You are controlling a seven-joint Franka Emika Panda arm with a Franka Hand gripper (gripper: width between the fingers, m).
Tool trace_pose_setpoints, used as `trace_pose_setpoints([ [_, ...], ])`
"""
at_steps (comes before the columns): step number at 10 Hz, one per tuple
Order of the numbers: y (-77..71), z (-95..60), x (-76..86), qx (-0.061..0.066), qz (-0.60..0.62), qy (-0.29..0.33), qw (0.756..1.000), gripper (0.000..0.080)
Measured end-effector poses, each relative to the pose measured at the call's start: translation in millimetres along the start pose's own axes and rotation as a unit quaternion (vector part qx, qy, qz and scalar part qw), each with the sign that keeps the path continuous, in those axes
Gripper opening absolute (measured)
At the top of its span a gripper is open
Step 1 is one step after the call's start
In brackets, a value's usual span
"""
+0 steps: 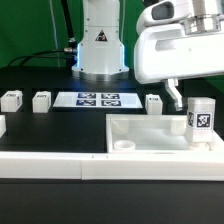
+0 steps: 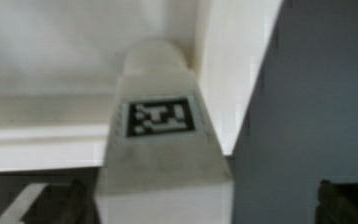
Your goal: Assemble square table
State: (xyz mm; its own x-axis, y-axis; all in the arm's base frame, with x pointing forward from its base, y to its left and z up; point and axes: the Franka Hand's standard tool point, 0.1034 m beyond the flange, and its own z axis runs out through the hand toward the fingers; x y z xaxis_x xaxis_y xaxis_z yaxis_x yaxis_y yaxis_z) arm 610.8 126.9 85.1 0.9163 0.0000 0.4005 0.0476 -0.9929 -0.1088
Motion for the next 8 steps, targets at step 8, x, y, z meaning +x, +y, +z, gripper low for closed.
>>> trace_pose_setpoints([
  [8,7.2,6.7,7.2,0.012,0.017,-0.214,0.977,0.0649],
])
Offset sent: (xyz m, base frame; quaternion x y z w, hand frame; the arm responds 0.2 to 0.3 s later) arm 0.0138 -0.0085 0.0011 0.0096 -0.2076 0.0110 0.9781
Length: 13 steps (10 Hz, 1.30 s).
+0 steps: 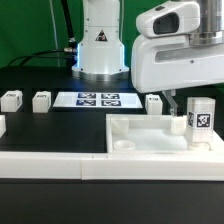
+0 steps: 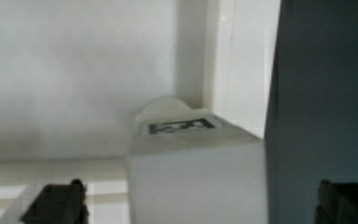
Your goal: Assemble square table
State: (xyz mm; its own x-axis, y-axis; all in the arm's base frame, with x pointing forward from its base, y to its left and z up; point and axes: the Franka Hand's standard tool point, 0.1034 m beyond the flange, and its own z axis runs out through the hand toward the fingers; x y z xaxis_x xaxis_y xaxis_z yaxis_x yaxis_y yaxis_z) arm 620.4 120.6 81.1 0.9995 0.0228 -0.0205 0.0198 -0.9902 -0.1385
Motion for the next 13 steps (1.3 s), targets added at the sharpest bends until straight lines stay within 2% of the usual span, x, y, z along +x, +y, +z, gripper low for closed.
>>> trace_pose_setpoints([
  [3,-0.5,-0.6,1.7,0.0,-0.001,0.005,1.0,0.0649],
  [5,-0.4,-0.7,1.8,0.0,-0.001,0.005,1.0,0.0391],
  [6,3.4,-0.9,2.3,-0.003,0.004,0.005,1.0,0.0391],
  [7,4.8,-1.0,2.4,-0.003,0.013,0.005,1.0,0.0302],
  [8,5.2,-1.0,2.5,-0.003,0.016,0.005,1.0,0.03],
  [10,5.3,-0.3,3.2,-0.002,0.095,0.008,0.995,0.0299],
  [12,3.7,0.5,4.5,-0.005,0.235,0.01,0.972,0.0299],
  [13,1.3,-0.4,4.5,-0.01,0.313,0.005,0.95,0.0299],
])
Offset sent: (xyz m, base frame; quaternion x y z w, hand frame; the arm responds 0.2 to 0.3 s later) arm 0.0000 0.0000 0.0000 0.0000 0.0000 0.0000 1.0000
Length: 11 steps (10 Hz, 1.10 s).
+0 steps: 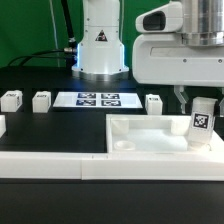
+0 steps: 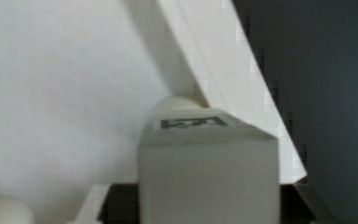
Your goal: Assemble square table
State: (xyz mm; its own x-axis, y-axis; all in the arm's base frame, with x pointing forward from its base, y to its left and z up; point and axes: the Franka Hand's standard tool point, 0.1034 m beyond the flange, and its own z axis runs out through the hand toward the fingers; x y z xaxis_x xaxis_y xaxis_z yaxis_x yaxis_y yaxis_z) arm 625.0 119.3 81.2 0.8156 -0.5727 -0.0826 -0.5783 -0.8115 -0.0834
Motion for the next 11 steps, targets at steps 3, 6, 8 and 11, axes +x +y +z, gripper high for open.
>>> trace_pose_setpoints([
  [3,-1.8,3.6,0.3,0.022,0.274,-0.011,0.962,0.0299],
  [6,0.3,6.8,4.9,0.052,0.371,-0.012,0.927,0.0299],
  [8,-1.5,7.0,3.6,0.052,0.381,-0.014,0.923,0.0514],
  [11,-1.8,7.1,3.3,0.052,0.363,-0.013,0.93,0.0642],
])
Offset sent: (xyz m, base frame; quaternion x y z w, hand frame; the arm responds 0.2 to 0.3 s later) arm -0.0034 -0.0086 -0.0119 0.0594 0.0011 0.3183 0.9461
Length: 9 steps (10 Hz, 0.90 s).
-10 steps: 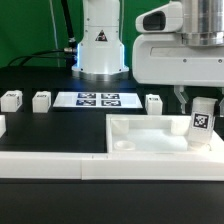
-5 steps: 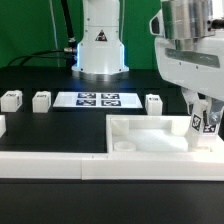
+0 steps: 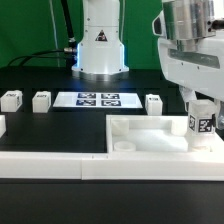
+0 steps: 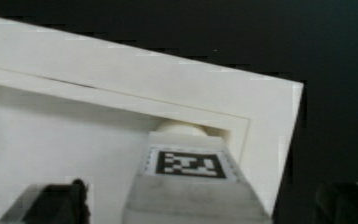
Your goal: Assemble square table
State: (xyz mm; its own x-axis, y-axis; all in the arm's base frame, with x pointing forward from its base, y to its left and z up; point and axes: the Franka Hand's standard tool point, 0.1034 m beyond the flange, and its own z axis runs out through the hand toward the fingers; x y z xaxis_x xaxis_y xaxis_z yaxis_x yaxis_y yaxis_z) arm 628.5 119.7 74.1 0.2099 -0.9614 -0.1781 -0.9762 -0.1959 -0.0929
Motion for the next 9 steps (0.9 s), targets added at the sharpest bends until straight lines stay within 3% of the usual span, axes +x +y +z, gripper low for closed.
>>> trace_pose_setpoints([
  [1,3.6,1.0,-0.4,-0.005,-0.071,0.004,0.997,0.0647],
  [3,6.1,3.5,-1.0,-0.015,-0.249,0.016,0.968,0.0649],
  [6,6.1,3.2,0.8,-0.018,-0.359,0.017,0.933,0.0649],
  [9,0.5,-1.9,5.9,-0.026,-0.549,0.026,0.835,0.0649],
])
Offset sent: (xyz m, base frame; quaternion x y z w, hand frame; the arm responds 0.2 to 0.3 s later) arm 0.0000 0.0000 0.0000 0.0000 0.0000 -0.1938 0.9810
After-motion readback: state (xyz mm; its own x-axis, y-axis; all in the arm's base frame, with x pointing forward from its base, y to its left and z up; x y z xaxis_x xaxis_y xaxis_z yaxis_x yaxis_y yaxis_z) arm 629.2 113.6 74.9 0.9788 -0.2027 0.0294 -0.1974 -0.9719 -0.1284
